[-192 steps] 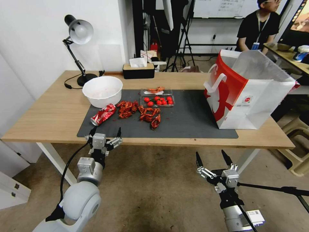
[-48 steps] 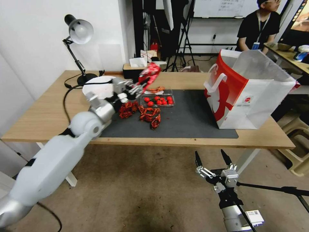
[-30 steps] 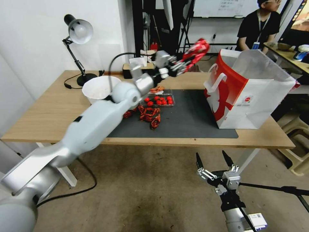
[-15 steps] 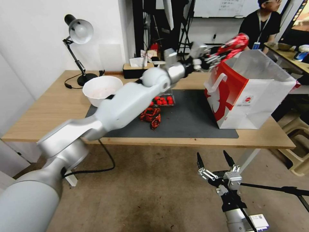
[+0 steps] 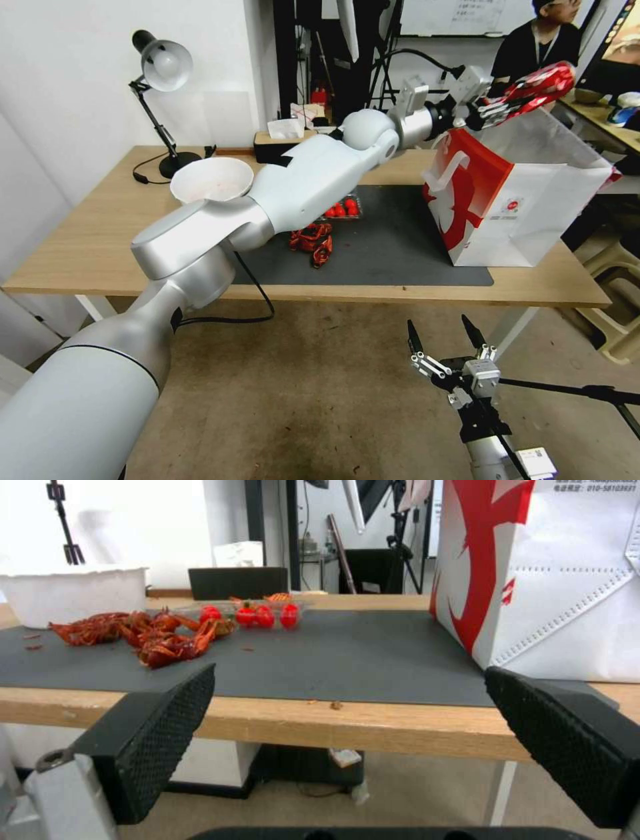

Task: Pick up the trash from the table and place it into the takeout bag.

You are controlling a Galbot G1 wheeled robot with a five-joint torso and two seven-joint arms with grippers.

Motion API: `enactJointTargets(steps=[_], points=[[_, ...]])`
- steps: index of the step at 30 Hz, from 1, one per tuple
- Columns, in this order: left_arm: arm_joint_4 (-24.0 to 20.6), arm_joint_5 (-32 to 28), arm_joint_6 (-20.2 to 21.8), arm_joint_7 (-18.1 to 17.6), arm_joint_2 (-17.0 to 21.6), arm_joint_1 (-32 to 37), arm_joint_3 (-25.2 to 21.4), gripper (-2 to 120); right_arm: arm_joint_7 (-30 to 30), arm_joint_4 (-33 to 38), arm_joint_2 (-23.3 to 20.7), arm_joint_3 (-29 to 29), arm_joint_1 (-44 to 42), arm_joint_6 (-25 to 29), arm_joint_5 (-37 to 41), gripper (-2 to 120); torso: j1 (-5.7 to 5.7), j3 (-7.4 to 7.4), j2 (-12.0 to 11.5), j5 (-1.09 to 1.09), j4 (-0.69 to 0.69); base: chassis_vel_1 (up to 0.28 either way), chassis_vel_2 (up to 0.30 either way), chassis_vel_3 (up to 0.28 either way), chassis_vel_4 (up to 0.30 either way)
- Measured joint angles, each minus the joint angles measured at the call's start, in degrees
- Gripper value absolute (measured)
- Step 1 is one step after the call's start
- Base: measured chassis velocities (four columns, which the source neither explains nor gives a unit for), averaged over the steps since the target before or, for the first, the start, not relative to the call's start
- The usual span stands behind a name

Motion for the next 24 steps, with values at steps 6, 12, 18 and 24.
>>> enactJointTargets(steps=[6, 12, 18, 24], points=[[0.83, 5.94, -2.62, 0.8, 0.17, -0.4, 2.08, 32, -0.13, -0.25, -0.08, 0.51, -0.3, 0.53, 0.64, 100, 0.0, 0.0, 0.0, 0.0, -0.01, 0.0, 0.0, 0.0, 0.0], [0.27, 7.77, -2.79, 1.05, 0.23, -0.92, 3.05, 32, -0.21, -0.25, -0.19, 0.72, -0.42, 0.77, 0.94, 100, 0.0, 0.0, 0.0, 0.0, -0.02, 0.0, 0.0, 0.0, 0.0], [0.03, 8.37, -2.94, 1.06, 0.3, -1.51, 3.29, 48, -0.26, -0.41, -0.15, 0.61, -0.22, 0.83, 0.97, 100, 0.0, 0.0, 0.0, 0.0, -0.01, 0.0, 0.0, 0.0, 0.0], [-0.24, 8.02, -2.96, 0.06, 0.35, -2.19, 3.05, 80, -0.27, -0.44, -0.26, 0.64, -0.1, 0.84, 1.18, 100, 0.0, 0.0, 0.0, 0.0, -0.02, 0.0, 0.0, 0.0, 0.0]])
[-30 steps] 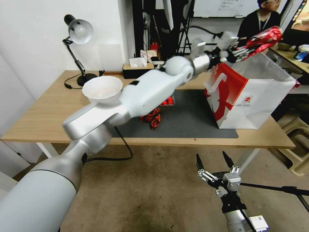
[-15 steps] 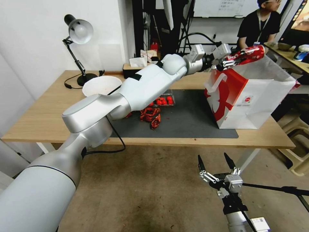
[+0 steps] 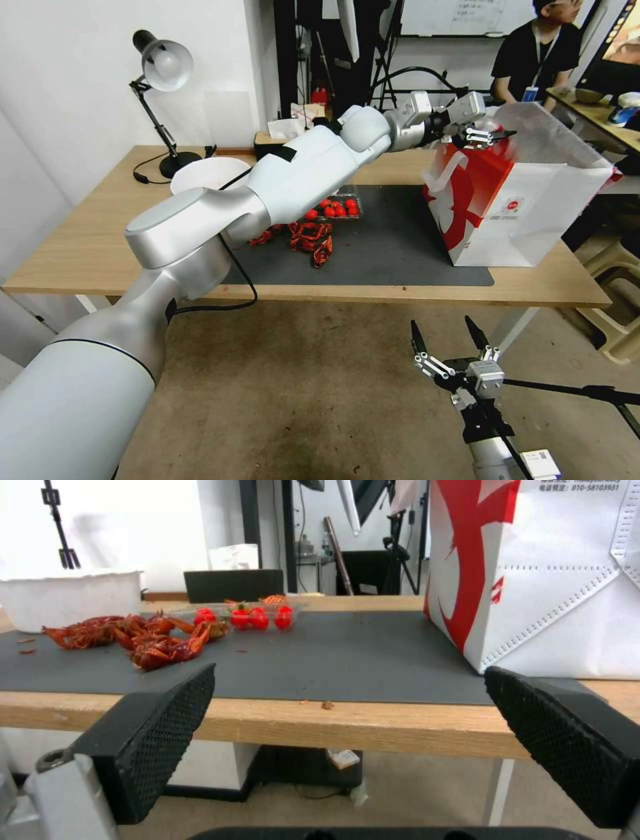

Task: Pick up the trash from the table and place it into the takeout bag.

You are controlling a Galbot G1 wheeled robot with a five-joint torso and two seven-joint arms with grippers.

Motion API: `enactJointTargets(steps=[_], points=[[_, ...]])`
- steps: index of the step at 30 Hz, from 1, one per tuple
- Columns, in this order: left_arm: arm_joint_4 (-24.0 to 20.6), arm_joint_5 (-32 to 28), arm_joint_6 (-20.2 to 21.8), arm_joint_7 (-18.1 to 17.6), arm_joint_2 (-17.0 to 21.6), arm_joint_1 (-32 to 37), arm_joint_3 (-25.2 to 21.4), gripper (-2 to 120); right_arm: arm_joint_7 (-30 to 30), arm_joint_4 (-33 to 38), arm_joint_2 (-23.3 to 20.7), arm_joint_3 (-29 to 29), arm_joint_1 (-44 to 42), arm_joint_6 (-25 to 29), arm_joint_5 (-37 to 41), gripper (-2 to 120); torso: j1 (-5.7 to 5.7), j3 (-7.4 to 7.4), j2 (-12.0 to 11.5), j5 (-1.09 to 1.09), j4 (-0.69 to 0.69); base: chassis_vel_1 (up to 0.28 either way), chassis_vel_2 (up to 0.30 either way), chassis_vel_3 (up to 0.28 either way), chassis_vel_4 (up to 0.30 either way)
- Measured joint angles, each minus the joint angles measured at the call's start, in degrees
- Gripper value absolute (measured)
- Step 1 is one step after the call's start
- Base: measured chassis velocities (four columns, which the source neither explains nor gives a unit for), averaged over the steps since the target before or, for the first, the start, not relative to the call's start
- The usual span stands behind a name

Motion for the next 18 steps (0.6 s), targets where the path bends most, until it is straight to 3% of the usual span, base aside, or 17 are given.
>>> enactJointTargets(steps=[9, 18], points=[[-0.48, -0.45, 0.34, -0.52, 0.01, -0.26, -1.41, 99, -0.03, -0.01, -0.02, -0.07, -0.02, 0.0, 0.04, 100, 0.0, 0.0, 0.0, 0.0, 0.0, 0.0, 0.0, 0.0, 0.0], [-2.69, -2.56, 1.62, -3.28, 0.03, -0.19, -2.02, 100, -0.08, -0.02, -0.08, -0.4, 0.08, -0.08, 0.0, 100, 0.0, 0.0, 0.0, 0.0, 0.0, 0.0, 0.0, 0.0, 0.0]])
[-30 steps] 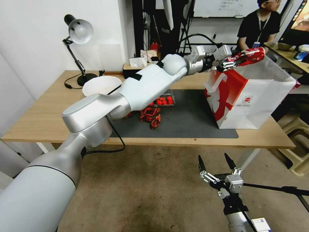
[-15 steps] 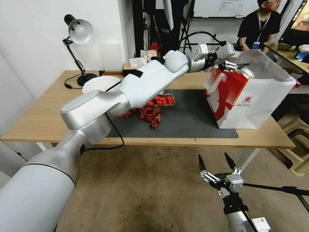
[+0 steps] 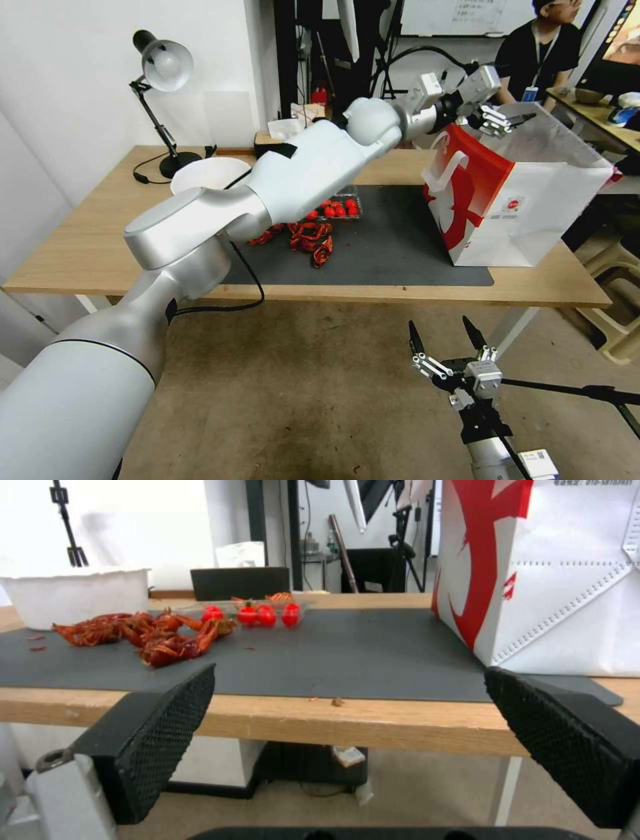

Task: Pick up the trash from the table and place it into the takeout bag.

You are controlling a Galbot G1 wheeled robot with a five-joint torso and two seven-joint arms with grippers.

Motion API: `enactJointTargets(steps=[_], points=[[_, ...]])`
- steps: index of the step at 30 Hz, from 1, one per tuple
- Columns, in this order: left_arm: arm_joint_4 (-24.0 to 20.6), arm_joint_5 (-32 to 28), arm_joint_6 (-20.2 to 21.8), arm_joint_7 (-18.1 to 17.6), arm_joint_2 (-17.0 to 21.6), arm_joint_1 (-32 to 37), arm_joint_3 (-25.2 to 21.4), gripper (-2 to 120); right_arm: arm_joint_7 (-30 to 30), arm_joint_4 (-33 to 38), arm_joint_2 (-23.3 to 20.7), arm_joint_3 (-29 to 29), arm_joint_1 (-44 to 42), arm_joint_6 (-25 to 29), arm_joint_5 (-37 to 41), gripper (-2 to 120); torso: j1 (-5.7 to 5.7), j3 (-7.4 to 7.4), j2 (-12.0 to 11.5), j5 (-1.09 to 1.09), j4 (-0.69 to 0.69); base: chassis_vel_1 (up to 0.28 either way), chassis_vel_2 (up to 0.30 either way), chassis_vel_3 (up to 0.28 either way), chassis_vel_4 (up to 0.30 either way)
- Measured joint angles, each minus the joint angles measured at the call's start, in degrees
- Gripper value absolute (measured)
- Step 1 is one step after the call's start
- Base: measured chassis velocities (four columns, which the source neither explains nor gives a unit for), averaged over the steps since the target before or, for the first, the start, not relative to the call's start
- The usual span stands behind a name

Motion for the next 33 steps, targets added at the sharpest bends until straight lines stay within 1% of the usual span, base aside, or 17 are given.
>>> enactJointTargets(steps=[10, 15, 17, 18, 19, 20, 21, 22, 23, 24, 26, 28, 29, 30, 31, 32, 33], points=[[-1.44, -0.38, 0.52, -1.89, 0.01, 0.58, 0.2, 100, -0.01, 0.0, -0.07, -0.09, 0.01, -0.04, -0.03, 100, 0.0, 0.0, 0.0, 0.0, 0.0, 0.0, 0.0, 0.0, 0.0], [-4.13, -0.86, 2.31, -6.22, 0.03, 1.69, 0.57, 100, -0.01, 0.0, -0.14, -0.16, 0.02, -0.11, -0.09, 100, 0.0, 0.0, 0.0, 0.0, 0.01, 0.0, 0.0, 0.0, 0.0], [-7.1, -1.6, 4.39, -11.68, 0.19, 2.71, 0.89, 100, -0.02, 0.0, -0.22, -0.23, 0.0, -0.18, -0.12, 100, 0.0, 0.01, 0.0, 0.0, -0.02, 0.0, 0.0, 0.0, 0.0], [-9.69, -2.36, 6.02, -16.24, 1.15, 3.56, 0.95, 100, -0.02, 0.0, -0.26, -0.26, -0.01, -0.2, -0.15, 100, 0.0, 0.0, 0.0, 0.02, -0.06, 0.0, 0.0, 0.0, 0.0], [-9.69, -2.36, 6.02, -16.24, 1.15, 3.56, 0.95, 100, -0.02, 0.0, -0.26, -0.26, -0.01, -0.2, -0.15, 100, 0.0, 0.0, 0.0, 0.02, -0.06, 0.0, 0.0, 0.0, 0.0], [-11.66, -3.14, 7.09, -19.87, 2.59, 4.41, 0.87, 100, -0.01, 0.0, -0.28, -0.28, -0.03, -0.24, -0.2, 100, -0.01, -0.01, 0.01, 0.03, -0.06, 0.0, 0.0, 0.0, 0.0], [-14.08, -3.83, 7.88, -24.5, 4.71, 5.65, 0.56, 100, -0.01, 0.0, -0.3, -0.35, -0.03, -0.28, -0.29, 100, 0.0, 0.0, 0.0, 0.01, 0.0, 0.0, 0.0, 0.0, 0.0], [-14.08, -3.83, 7.88, -24.5, 4.71, 5.65, 0.56, 100, -0.01, 0.0, -0.3, -0.35, -0.03, -0.28, -0.29, 100, 0.0, 0.0, 0.0, 0.01, 0.0, 0.0, 0.0, 0.0, 0.0], [-16.34, -4.07, 8.09, -29.65, 6.52, 6.94, 0.16, 100, -0.01, 0.0, -0.3, -0.5, -0.03, -0.3, -0.4, 100, 0.0, 0.0, 0.0, -0.02, 0.04, 0.0, 0.0, 0.0, 0.0], [-17.72, -4.09, 8.02, -32.5, 7.57, 7.81, -0.16, 100, 0.01, 0.01, -0.27, -0.58, -0.05, -0.32, -0.49, 100, 0.0, 0.0, 0.0, -0.02, 0.05, 0.0, 0.0, 0.0, 0.0], [-18.4, -4.11, 8.01, -33.93, 8.08, 8.27, -0.32, 100, 0.01, 0.01, -0.27, -0.62, -0.05, -0.32, -0.54, 100, 0.0, 0.01, 0.0, -0.03, 0.06, 0.0, 0.0, 0.0, 0.0], [-21.39, -3.63, 8.35, -40.5, 10.15, 10.34, -0.96, 100, 0.11, 0.08, -0.21, -0.8, -0.21, -0.32, -0.87, 100, 0.0, 0.0, 0.01, -0.01, 0.0, 0.0, 0.0, 0.0, 0.0], [-25.3, -2.63, 9.4, -46.73, 12.27, 12.83, -1.41, 100, 0.18, 0.12, -0.17, -0.96, -0.34, -0.33, -1.15, 100, 0.0, 0.0, 0.01, -0.02, -0.01, 0.0, 0.0, 0.0, 0.0], [-25.3, -2.63, 9.4, -46.73, 12.27, 12.83, -1.41, 100, 0.18, 0.12, -0.17, -0.96, -0.34, -0.33, -1.15, 100, 0.0, 0.0, 0.01, -0.02, -0.01, 0.0, 0.0, 0.0, 0.0], [-29.03, -1.16, 11.21, -51.86, 14.42, 15.34, -1.79, 100, 0.25, 0.18, -0.08, -1.03, -0.41, -0.35, -1.37, 100, 0.0, 0.0, 0.0, -0.02, 0.0, 0.0, 0.0, 0.0, 0.0], [-31.11, 0.06, 12.73, -54.96, 15.5, 16.71, -2.02, 100, 0.28, 0.32, -0.03, -1.06, -0.44, -0.4, -1.47, 100, 0.0, 0.0, 0.0, -0.03, 0.03, 0.0, 0.0, 0.0, 0.0], [-34.28, 1.83, 14.96, -60.74, 17.1, 18.78, -2.23, 100, 0.33, 0.61, 0.03, -1.06, -0.57, -0.5, -1.55, 100, 0.0, 0.0, 0.01, -0.02, 0.02, 0.0, 0.0, 0.0, 0.0]])
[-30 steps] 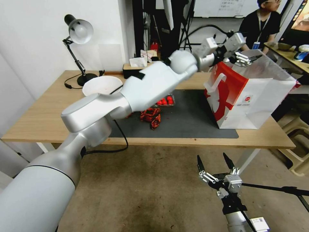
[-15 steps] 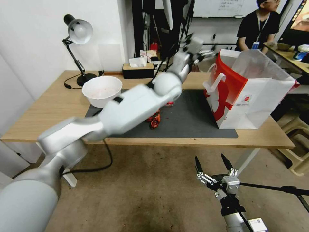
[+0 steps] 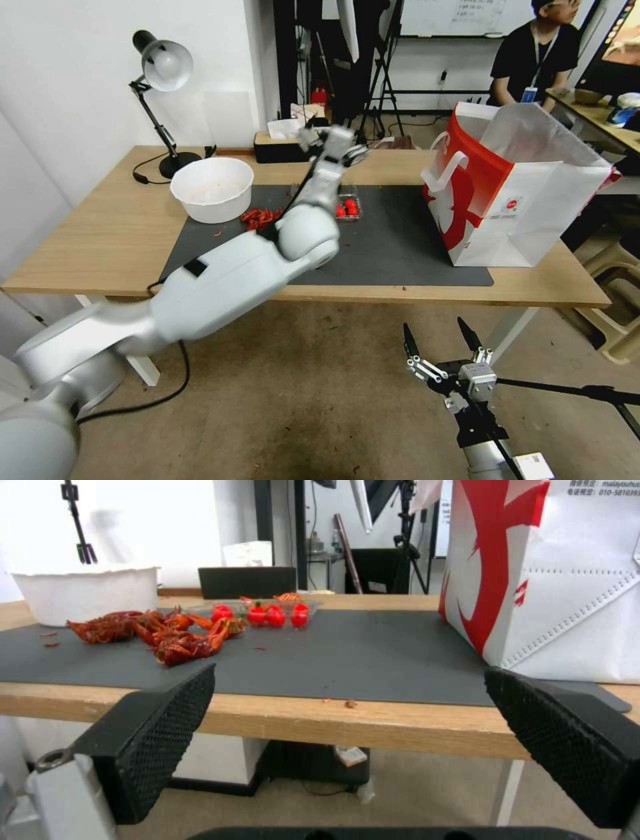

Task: Pick up the trash from the table and place it into the takeout bag.

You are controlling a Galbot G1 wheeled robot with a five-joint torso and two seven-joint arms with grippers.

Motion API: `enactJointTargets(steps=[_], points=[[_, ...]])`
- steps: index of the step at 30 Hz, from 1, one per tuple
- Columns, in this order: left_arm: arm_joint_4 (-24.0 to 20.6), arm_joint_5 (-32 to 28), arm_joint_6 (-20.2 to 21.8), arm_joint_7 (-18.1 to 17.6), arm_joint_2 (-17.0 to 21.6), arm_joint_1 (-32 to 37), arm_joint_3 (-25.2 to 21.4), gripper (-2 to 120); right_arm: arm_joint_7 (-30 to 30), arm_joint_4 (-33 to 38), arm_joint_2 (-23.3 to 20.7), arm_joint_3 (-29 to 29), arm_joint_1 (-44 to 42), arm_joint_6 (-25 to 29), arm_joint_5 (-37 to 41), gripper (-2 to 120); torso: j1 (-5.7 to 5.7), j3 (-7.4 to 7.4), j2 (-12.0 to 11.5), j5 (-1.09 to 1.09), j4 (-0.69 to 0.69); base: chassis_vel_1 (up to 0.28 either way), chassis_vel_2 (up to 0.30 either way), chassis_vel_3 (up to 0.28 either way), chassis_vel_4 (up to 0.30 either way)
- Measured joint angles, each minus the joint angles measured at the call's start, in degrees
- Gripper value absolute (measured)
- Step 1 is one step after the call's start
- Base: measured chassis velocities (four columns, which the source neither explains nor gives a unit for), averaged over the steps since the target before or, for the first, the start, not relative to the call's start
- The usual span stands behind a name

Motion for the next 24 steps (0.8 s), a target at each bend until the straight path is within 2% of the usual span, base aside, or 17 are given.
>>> enactJointTargets(steps=[1, 3, 4, 7, 8, 9, 10, 11, 12, 15, 16, 18, 19, 24], points=[[0.0, 0.0, 0.0, 0.0, 0.0, 0.0, 0.0, 100, 0.0, 0.0, 0.0, 0.0, 0.0, 0.0, 0.0, 100, 0.0, 0.0, 0.0, 0.0, 0.0, 0.0, 0.0, 0.0, 0.0], [-4.73, 2.39, 3.12, -5.91, 2.94, 2.8, -0.04, 100, 0.05, 0.27, -0.06, 0.02, -0.05, -0.13, -0.18, 100, 0.0, 0.0, 0.0, 0.03, -0.04, 0.0, 0.0, 0.0, 0.0], [-4.73, 2.39, 3.12, -5.91, 2.94, 2.8, -0.04, 100, 0.05, 0.27, -0.06, 0.02, -0.05, -0.13, -0.18, 100, 0.0, 0.0, 0.0, 0.03, -0.04, 0.0, 0.0, 0.0, 0.0], [-11.13, 4.12, 8.57, -10.61, 8.09, 8.32, -2.55, 100, 0.07, 0.51, 0.15, -0.11, -0.3, -0.16, -0.56, 100, 0.0, 0.0, 0.0, 0.01, -0.03, 0.0, 0.0, 0.0, 0.0], [-11.13, 4.12, 8.57, -10.61, 8.09, 8.32, -2.55, 100, 0.07, 0.51, 0.15, -0.11, -0.3, -0.16, -0.56, 100, 0.0, 0.0, 0.0, 0.01, -0.03, 0.0, 0.0, 0.0, 0.0], [-12.72, 4.42, 9.0, -10.96, 9.77, 10.28, -3.64, 100, 0.07, 0.55, 0.14, -0.11, -0.38, -0.15, -0.6, 100, 0.0, 0.0, 0.0, 0.01, -0.04, 0.0, 0.0, 0.0, 0.0], [-16.49, 5.12, 8.94, -10.47, 13.53, 15.24, -6.48, 100, 0.1, 0.72, 0.13, -0.08, -0.54, -0.02, -0.62, 100, 0.0, 0.0, 0.0, 0.0, -0.02, 0.0, 0.0, 0.0, 0.0], [-18.46, 5.59, 8.85, -10.04, 15.55, 18.31, -8.17, 100, 0.19, 0.77, 0.06, -0.01, -0.64, 0.09, -0.62, 100, 0.0, 0.0, -0.01, 0.0, -0.02, 0.0, 0.0, 0.0, 0.0], [-18.46, 5.59, 8.85, -10.04, 15.55, 18.31, -8.17, 100, 0.19, 0.77, 0.06, -0.01, -0.64, 0.09, -0.62, 100, 0.0, 0.0, -0.01, 0.0, -0.02, 0.0, 0.0, 0.0, 0.0], [-23.66, 9.17, 7.84, -8.01, 21.33, 29.75, -15.62, 100, 0.29, 0.78, -0.27, 0.28, -0.91, 0.47, -0.44, 100, 0.0, 0.0, 0.0, 0.0, -0.01, 0.0, 0.0, 0.0, 0.0], [-23.66, 9.17, 7.84, -8.01, 21.33, 29.75, -15.62, 100, 0.29, 0.78, -0.27, 0.28, -0.91, 0.47, -0.44, 100, 0.0, 0.0, 0.0, 0.0, -0.01, 0.0, 0.0, 0.0, 0.0], [-26.08, 10.56, 7.45, -7.42, 23.28, 34.88, -20.87, 100, 0.3, 0.69, -0.35, -0.08, -0.98, 0.85, -0.61, 100, 0.0, 0.0, -0.01, 0.01, -0.01, 0.0, 0.0, 0.0, 0.0], [-26.08, 10.56, 7.45, -7.42, 23.28, 34.88, -20.87, 100, 0.3, 0.69, -0.35, -0.08, -0.98, 0.85, -0.61, 100, 0.0, 0.0, -0.01, 0.01, -0.01, 0.0, 0.0, 0.0, 0.0], [-30.73, 11.52, 8.81, -8.21, 25.4, 42.2, -27.25, 100, 0.32, 0.64, -0.8, -0.64, -1.12, 0.92, -1.29, 100, 0.0, 0.0, 0.0, 0.02, -0.03, 0.0, 0.0, 0.0, 0.0]])
